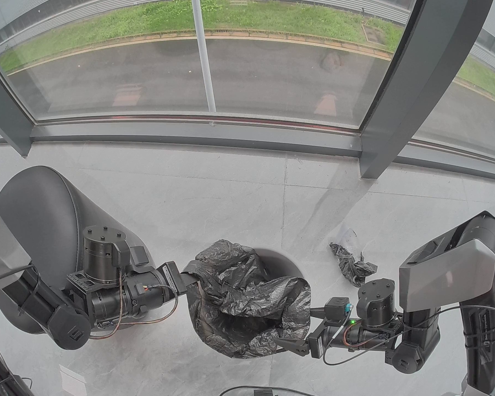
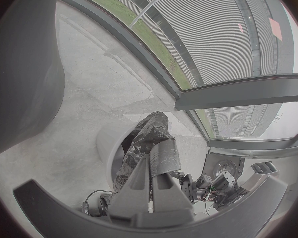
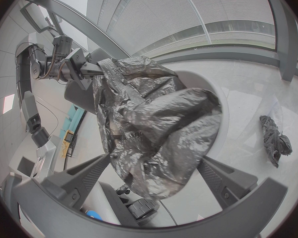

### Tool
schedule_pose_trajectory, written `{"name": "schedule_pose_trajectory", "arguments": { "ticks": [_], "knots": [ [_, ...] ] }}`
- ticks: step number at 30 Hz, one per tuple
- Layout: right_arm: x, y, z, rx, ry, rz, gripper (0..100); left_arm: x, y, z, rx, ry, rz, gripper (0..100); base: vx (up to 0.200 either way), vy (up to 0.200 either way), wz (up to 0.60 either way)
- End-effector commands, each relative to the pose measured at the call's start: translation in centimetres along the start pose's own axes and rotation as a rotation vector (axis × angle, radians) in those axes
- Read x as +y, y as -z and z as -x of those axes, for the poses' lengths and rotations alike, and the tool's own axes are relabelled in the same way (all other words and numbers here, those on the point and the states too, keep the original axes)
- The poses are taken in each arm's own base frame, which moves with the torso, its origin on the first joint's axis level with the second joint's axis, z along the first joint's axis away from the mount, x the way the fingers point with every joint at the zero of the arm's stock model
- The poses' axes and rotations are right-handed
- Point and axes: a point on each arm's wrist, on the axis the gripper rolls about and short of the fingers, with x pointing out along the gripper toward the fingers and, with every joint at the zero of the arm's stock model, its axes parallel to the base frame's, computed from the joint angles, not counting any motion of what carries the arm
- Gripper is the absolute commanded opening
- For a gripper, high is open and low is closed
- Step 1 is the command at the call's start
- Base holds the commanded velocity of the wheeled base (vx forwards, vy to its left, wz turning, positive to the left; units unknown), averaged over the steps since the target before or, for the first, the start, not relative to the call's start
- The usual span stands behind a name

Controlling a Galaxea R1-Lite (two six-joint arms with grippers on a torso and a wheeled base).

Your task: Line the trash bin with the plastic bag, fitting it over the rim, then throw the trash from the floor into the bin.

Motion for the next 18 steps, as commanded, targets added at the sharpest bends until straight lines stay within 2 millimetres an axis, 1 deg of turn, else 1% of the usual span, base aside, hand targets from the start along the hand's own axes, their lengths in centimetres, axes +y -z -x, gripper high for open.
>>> {"name": "schedule_pose_trajectory", "arguments": {
  "ticks": [1,2,3,5,6,9,11,13,15,18],
  "knots": [
    [0.3,-1.6,1.2,-0.061,0.008,0.034,100,0.0,0.0,0.0,0.000,0.002,0.000,0,0.000,0.000,0.00],
    [0.4,-1.8,1.3,-0.070,0.007,0.038,100,0.0,0.0,0.0,0.000,0.002,0.000,0,0.000,0.000,0.00],
    [0.7,-2.7,2.2,-0.099,0.008,0.052,100,-0.1,-0.1,0.0,-0.004,0.006,-0.002,0,0.000,0.000,0.00],
    [0.8,-2.9,2.3,-0.104,0.007,0.054,100,-0.1,-0.1,0.0,-0.005,0.005,-0.002,0,0.000,0.000,0.00],
    [1.0,-3.5,3.1,-0.125,0.009,0.068,100,-0.2,-0.1,0.2,-0.009,0.010,-0.004,0,0.000,0.000,0.00],
    [1.3,-4.2,3.7,-0.151,0.020,0.108,100,-0.4,-0.1,0.4,-0.012,0.015,-0.007,0,0.000,0.000,0.00],
    [1.1,-4.4,3.8,-0.165,0.088,0.163,100,-0.3,-0.1,0.4,-0.013,0.014,-0.009,0,0.000,0.000,0.00],
    [0.7,-4.7,3.5,-0.177,0.230,0.221,100,-0.3,-0.1,0.4,-0.013,0.014,-0.009,0,0.000,0.000,0.00],
    [0.4,-5.3,3.1,-0.202,0.339,0.242,100,-0.3,-0.1,0.4,-0.011,0.014,-0.010,0,0.000,0.000,0.00],
    [0.6,-5.6,2.3,-0.221,0.332,0.249,100,-0.3,-0.1,0.4,-0.012,0.015,-0.010,0,0.000,0.000,0.00]
  ]
}}
